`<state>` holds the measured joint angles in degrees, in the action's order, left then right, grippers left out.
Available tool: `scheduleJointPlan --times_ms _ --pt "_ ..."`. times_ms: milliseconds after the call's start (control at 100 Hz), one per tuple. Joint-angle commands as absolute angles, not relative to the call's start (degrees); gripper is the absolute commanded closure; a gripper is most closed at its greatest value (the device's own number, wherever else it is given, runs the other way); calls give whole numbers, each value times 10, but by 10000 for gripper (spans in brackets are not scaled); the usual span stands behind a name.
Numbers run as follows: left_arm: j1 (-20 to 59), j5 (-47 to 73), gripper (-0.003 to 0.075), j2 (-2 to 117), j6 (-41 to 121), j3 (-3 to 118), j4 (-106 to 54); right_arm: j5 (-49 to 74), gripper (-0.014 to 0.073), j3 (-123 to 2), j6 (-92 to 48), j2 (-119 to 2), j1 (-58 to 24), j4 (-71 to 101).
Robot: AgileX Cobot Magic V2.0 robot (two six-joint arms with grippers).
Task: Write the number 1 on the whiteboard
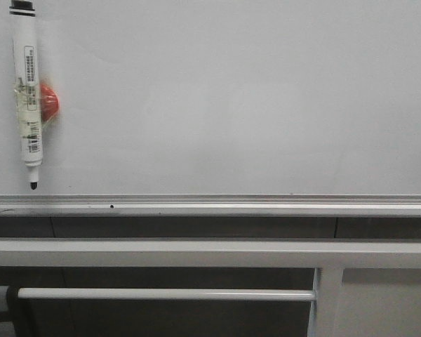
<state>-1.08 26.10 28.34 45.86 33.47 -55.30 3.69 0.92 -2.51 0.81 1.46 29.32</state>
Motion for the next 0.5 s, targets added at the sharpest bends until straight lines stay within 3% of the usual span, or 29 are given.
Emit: scheduleJointPlan --times_ms 0,240,490 --pt "-7 233 741 289 539 328 -657 3 657 21 -27 13 17 296" --pt "-7 234 741 289 629 267 -772 0 657 21 -27 13 17 296" --pt "-7 223 741 289 635 266 -775 5 657 21 -27 13 17 296"
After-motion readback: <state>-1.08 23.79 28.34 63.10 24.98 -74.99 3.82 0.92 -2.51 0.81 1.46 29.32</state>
